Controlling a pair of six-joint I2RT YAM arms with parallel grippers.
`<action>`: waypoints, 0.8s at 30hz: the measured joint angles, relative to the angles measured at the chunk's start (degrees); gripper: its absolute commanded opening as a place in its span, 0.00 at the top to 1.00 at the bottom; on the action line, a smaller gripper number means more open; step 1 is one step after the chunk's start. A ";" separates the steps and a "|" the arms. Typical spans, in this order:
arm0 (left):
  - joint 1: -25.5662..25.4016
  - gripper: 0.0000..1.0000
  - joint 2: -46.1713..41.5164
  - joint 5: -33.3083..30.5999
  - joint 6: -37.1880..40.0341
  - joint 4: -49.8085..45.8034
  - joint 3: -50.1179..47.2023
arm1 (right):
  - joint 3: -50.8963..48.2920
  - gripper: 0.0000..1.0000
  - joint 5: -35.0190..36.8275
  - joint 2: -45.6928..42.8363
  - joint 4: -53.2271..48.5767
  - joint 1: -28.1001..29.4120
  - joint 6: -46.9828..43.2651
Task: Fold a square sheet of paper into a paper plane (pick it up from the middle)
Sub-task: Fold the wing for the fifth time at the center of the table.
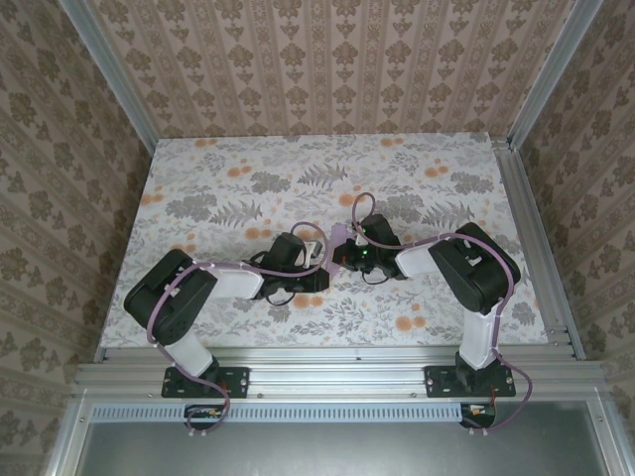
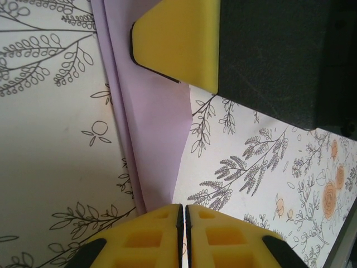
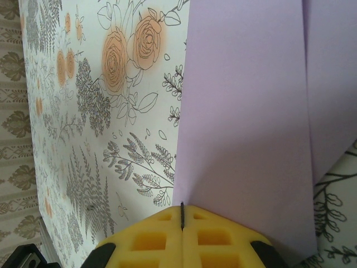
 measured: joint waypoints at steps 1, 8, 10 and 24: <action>-0.04 0.87 0.13 0.07 0.00 0.11 0.00 | 0.00 0.97 -0.02 0.02 0.00 0.00 0.00; -0.55 0.88 0.46 0.02 0.07 -0.13 0.00 | -0.07 0.97 -0.04 0.09 0.20 -0.07 0.00; -0.98 0.88 0.42 -0.15 0.44 -0.48 0.00 | -0.07 0.97 -0.11 0.13 0.22 -0.11 0.02; -3.08 0.89 -2.08 -2.47 5.03 -6.91 0.02 | -0.07 0.97 -0.31 0.13 0.20 -0.26 0.00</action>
